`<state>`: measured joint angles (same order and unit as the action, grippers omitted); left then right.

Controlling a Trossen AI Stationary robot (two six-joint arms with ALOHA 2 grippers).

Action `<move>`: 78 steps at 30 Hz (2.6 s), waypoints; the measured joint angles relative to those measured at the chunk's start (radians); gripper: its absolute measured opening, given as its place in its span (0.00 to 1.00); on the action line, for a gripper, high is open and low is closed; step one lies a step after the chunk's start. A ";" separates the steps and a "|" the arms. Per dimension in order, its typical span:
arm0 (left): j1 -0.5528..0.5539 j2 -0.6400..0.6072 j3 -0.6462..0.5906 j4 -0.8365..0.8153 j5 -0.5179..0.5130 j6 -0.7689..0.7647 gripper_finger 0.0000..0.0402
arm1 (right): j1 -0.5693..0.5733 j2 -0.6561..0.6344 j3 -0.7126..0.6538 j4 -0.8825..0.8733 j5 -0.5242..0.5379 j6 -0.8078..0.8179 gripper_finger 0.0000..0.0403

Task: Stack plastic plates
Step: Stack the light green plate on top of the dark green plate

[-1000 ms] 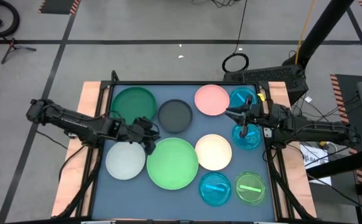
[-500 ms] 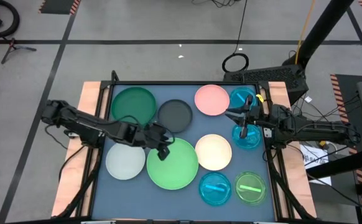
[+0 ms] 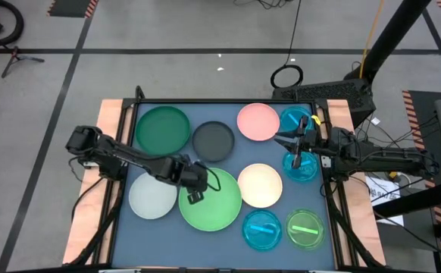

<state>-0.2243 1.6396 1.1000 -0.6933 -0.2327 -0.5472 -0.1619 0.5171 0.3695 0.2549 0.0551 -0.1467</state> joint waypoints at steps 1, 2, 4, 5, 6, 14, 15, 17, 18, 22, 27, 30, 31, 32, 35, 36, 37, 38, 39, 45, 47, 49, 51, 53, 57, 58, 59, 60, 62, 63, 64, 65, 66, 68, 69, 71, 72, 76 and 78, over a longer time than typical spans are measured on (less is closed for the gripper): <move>0.009 -0.001 0.000 -0.003 0.000 0.000 0.32 | 0.000 0.000 0.000 -0.004 0.000 -0.001 0.21; 0.018 -0.001 0.000 -0.007 0.000 -0.009 0.32 | 0.000 0.000 0.000 -0.007 0.000 -0.002 0.21; 0.037 -0.001 0.001 -0.030 0.000 -0.022 0.34 | 0.000 0.000 0.000 -0.009 0.000 -0.007 0.21; 0.046 -0.001 0.001 -0.042 0.001 -0.023 0.35 | 0.000 0.000 0.000 -0.013 0.000 -0.008 0.21; 0.053 -0.001 0.001 -0.051 0.001 -0.023 0.37 | 0.000 0.000 0.000 -0.014 0.000 -0.008 0.21; 0.083 0.003 0.000 -0.061 -0.072 0.054 0.55 | 0.000 0.000 0.000 -0.014 0.000 -0.021 0.21; 0.085 0.009 -0.001 -0.062 -0.074 0.067 0.56 | 0.000 0.000 0.000 -0.014 0.000 -0.022 0.21; 0.088 0.014 -0.003 -0.066 -0.074 0.082 0.56 | 0.000 0.000 0.000 -0.020 0.000 -0.023 0.21; 0.088 0.014 -0.003 -0.065 -0.074 0.090 0.56 | 0.000 0.000 0.000 -0.023 0.000 -0.023 0.21; 0.088 0.012 -0.003 -0.062 -0.074 0.099 0.56 | 0.000 0.000 0.000 -0.028 0.000 -0.023 0.21; 0.088 0.012 -0.003 -0.061 -0.074 0.103 0.56 | 0.000 0.000 0.000 -0.029 0.000 -0.023 0.21; 0.088 0.011 -0.031 -0.025 -0.074 0.101 0.56 | 0.000 0.000 0.000 -0.039 0.000 -0.023 0.21; 0.088 0.011 -0.045 -0.013 -0.074 0.100 0.56 | 0.000 0.000 0.000 -0.043 0.000 -0.023 0.21; 0.088 0.012 -0.060 -0.001 -0.074 0.097 0.56 | 0.000 0.000 0.000 -0.046 0.000 -0.023 0.21; 0.088 0.012 -0.109 0.062 -0.075 0.079 0.56 | 0.000 0.000 0.000 -0.051 0.000 -0.023 0.21; 0.088 0.012 -0.126 0.083 -0.075 0.072 0.56 | 0.000 0.000 0.000 -0.050 0.000 -0.023 0.21; 0.088 0.012 -0.141 0.103 -0.075 0.066 0.56 | 0.000 0.000 0.000 -0.050 0.000 -0.023 0.21; 0.088 0.012 -0.152 0.123 -0.075 0.062 0.56 | 0.000 0.000 0.000 -0.050 0.000 -0.023 0.21; 0.086 0.012 -0.159 0.138 -0.075 0.056 0.56 | 0.000 0.000 0.000 -0.050 0.000 -0.023 0.21; 0.084 0.012 -0.164 0.143 -0.075 0.035 0.56 | 0.000 0.000 0.000 -0.050 0.000 -0.023 0.21; 0.083 0.012 -0.164 0.143 -0.075 0.030 0.53 | 0.000 0.000 0.000 -0.050 0.001 -0.023 0.21; 0.078 0.012 -0.164 0.144 -0.075 0.028 0.48 | 0.000 0.000 0.000 -0.049 0.001 -0.023 0.21; 0.071 0.021 -0.164 0.148 -0.075 0.022 0.42 | 0.000 0.000 0.000 -0.049 0.000 -0.023 0.21; 0.062 0.038 -0.164 0.147 -0.075 0.012 0.36 | 0.000 0.000 0.000 -0.050 0.000 -0.023 0.21; 0.042 0.081 -0.162 0.152 -0.089 -0.014 0.24 | 0.000 0.000 0.000 -0.050 0.001 -0.023 0.21; 0.039 0.090 -0.160 0.156 -0.091 -0.021 0.22 | 0.000 0.000 0.000 -0.050 0.001 -0.023 0.21; 0.037 0.098 -0.158 0.158 -0.091 -0.024 0.19 | 0.000 0.000 0.000 -0.050 0.001 -0.023 0.21; 0.033 0.103 -0.159 0.156 -0.096 -0.030 0.18 | 0.000 0.000 0.000 -0.050 0.001 -0.023 0.21; 0.029 0.103 -0.159 0.154 -0.102 -0.040 0.16 | 0.000 0.000 0.000 -0.050 0.002 -0.023 0.21; 0.029 0.099 -0.159 0.154 -0.101 -0.043 0.15 | 0.000 0.000 0.000 -0.050 0.002 -0.024 0.21; 0.028 0.090 -0.160 0.153 -0.102 -0.046 0.15 | 0.000 0.000 0.000 -0.050 0.002 -0.025 0.21; 0.027 0.081 -0.160 0.151 -0.103 -0.047 0.15 | 0.000 0.000 0.000 -0.050 0.003 -0.026 0.21; 0.026 0.073 -0.161 0.150 -0.102 -0.047 0.14 | 0.000 0.000 0.000 -0.050 0.003 -0.026 0.21; 0.027 0.053 -0.163 0.149 -0.100 -0.047 0.14 | 0.000 0.000 0.000 -0.050 0.004 -0.026 0.21; 0.026 0.042 -0.165 0.145 -0.093 -0.047 0.13 | 0.000 0.000 0.000 -0.050 0.004 -0.026 0.21; 0.025 0.018 -0.166 0.138 -0.090 -0.048 0.10 | 0.000 0.000 0.000 -0.050 0.004 -0.026 0.21; 0.025 0.007 -0.165 0.139 -0.090 -0.048 0.08 | 0.000 0.000 0.000 -0.050 0.004 -0.026 0.21; 0.025 -0.032 -0.165 0.142 -0.085 -0.048 0.03 | 0.000 0.000 0.000 -0.050 0.004 -0.026 0.21; 0.025 -0.053 -0.165 0.138 -0.086 -0.048 0.03 | 0.000 0.000 0.000 -0.050 0.004 -0.026 0.21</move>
<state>-0.1989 1.5869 0.9352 -0.5548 -0.3187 -0.5953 -0.1621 0.5175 0.3695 0.2047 0.0593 -0.1730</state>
